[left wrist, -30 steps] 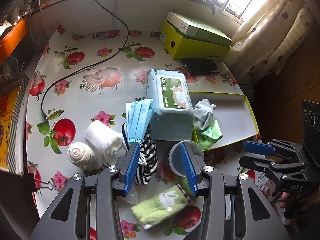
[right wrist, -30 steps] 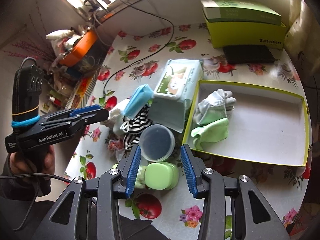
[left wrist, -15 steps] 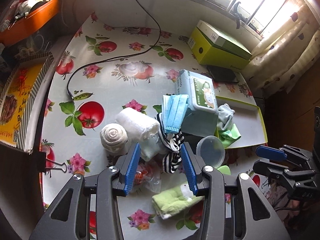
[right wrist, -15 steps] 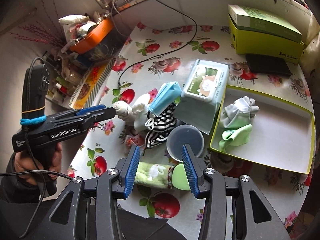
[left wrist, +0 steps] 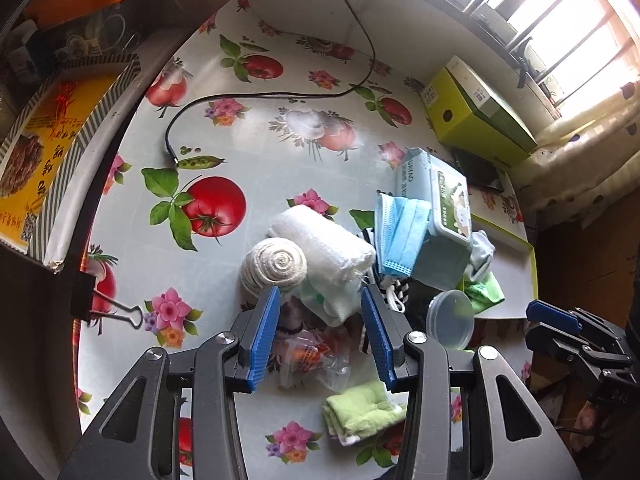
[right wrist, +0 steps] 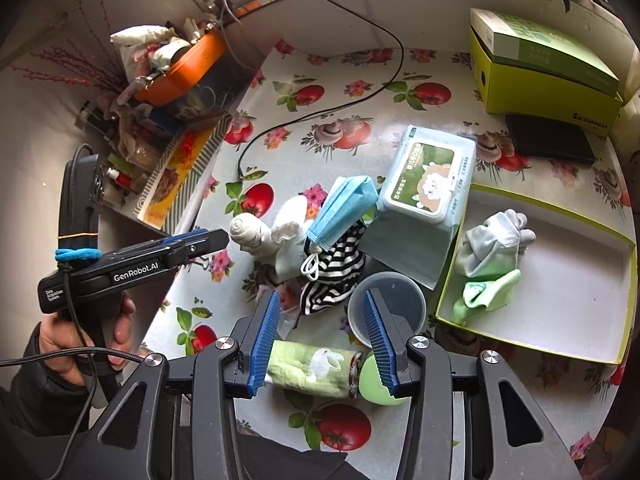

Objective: Organize soft objects
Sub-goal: 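Move both tools back over the pile of soft items, then grasp the rolled beige sock with the left tool while the right tool grasps the blue face mask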

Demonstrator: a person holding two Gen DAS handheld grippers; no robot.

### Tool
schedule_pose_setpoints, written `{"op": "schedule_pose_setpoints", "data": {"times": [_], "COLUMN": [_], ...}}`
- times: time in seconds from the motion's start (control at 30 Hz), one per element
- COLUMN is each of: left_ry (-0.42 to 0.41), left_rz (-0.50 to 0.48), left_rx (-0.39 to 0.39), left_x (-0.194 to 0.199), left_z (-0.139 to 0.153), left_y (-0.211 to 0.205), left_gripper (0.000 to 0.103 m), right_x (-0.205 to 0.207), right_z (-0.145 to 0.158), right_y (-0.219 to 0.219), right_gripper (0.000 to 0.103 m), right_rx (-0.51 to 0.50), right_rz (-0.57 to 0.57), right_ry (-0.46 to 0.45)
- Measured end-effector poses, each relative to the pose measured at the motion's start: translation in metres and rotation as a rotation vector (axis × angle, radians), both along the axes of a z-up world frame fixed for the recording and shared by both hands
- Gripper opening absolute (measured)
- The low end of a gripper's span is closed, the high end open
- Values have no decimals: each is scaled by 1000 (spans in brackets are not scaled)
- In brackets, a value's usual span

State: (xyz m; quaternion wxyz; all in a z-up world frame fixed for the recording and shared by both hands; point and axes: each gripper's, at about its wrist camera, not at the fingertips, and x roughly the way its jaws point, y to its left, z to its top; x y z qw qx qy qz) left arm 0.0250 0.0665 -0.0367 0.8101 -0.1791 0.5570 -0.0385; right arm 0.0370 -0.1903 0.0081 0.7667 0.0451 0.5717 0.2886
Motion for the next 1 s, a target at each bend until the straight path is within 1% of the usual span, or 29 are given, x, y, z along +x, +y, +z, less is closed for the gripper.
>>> {"op": "schedule_pose_setpoints", "data": {"times": [0.07, 0.17, 0.4, 0.57, 0.73, 0.8, 0.83, 0.93, 1.0], "left_ry": [9, 13, 37, 50, 53, 60, 62, 62, 68], "left_rz": [28, 44, 25, 15, 13, 18, 20, 21, 23], "left_rx": [2, 16, 21, 32, 38, 32, 28, 10, -9], "left_x": [3, 8, 19, 27, 34, 36, 36, 37, 37], "left_z": [-4, -9, -26, -36, -41, -45, -46, -49, -52], "left_y": [8, 15, 15, 13, 13, 15, 16, 19, 20], "left_gripper": [44, 44, 44, 44, 44, 44, 48, 50, 50], "right_x": [6, 16, 40, 56, 72, 77, 79, 84, 86], "right_z": [-3, -8, -25, -43, -63, -69, -73, -80, -84], "right_y": [5, 13, 33, 48, 59, 61, 61, 62, 63], "right_gripper": [43, 43, 43, 43, 43, 43, 43, 43, 40], "right_rx": [0, -1, -6, -4, -27, -36, -39, -41, -45], "right_rz": [-1, -5, -5, -14, -42, -55, -63, -74, -72], "right_ry": [9, 23, 65, 109, 152, 163, 170, 183, 186]}}
